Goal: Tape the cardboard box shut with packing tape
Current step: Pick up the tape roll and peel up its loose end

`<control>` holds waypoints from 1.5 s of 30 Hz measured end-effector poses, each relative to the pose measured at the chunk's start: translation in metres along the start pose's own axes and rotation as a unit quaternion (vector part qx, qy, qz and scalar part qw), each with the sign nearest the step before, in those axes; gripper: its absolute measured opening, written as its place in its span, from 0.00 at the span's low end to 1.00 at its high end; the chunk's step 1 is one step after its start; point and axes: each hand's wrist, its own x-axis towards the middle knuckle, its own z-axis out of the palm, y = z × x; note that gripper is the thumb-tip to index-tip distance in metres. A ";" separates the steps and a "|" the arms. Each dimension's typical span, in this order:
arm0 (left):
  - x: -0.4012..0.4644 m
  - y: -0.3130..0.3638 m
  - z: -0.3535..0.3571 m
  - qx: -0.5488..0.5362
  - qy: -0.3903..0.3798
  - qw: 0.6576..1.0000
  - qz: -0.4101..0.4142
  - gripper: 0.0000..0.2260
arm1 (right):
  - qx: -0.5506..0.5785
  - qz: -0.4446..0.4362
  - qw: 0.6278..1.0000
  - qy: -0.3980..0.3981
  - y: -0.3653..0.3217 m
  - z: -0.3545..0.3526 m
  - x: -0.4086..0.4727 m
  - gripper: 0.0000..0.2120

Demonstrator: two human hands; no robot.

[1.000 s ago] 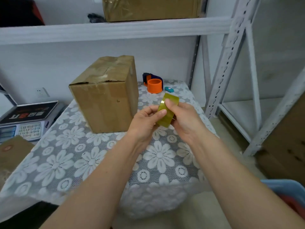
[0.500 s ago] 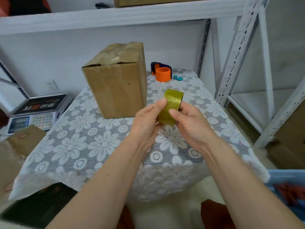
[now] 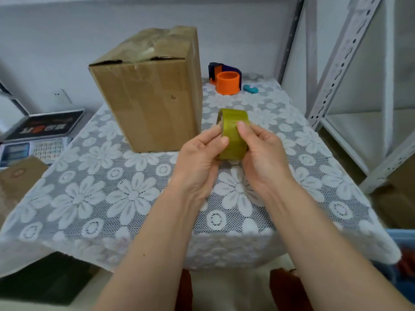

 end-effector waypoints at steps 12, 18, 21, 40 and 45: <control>-0.010 -0.004 0.011 -0.042 0.049 0.998 -0.015 0.19 | -0.169 -0.048 0.975 -0.137 -0.010 -0.012 -0.011 0.16; -0.012 -0.004 0.014 -0.035 0.041 0.997 -0.046 0.04 | -0.173 -0.041 0.982 -0.070 -0.015 -0.008 -0.019 0.12; -0.011 -0.004 0.013 -0.041 0.062 0.996 -0.055 0.04 | -0.168 -0.036 0.984 -0.053 -0.010 -0.004 -0.019 0.13; -0.027 0.013 0.005 0.291 0.147 0.940 0.102 0.08 | -0.093 0.026 0.995 -0.039 -0.007 0.000 -0.016 0.14; -0.023 0.012 0.000 0.260 0.159 0.948 0.092 0.11 | -0.077 0.012 0.996 -0.047 -0.011 0.000 -0.020 0.16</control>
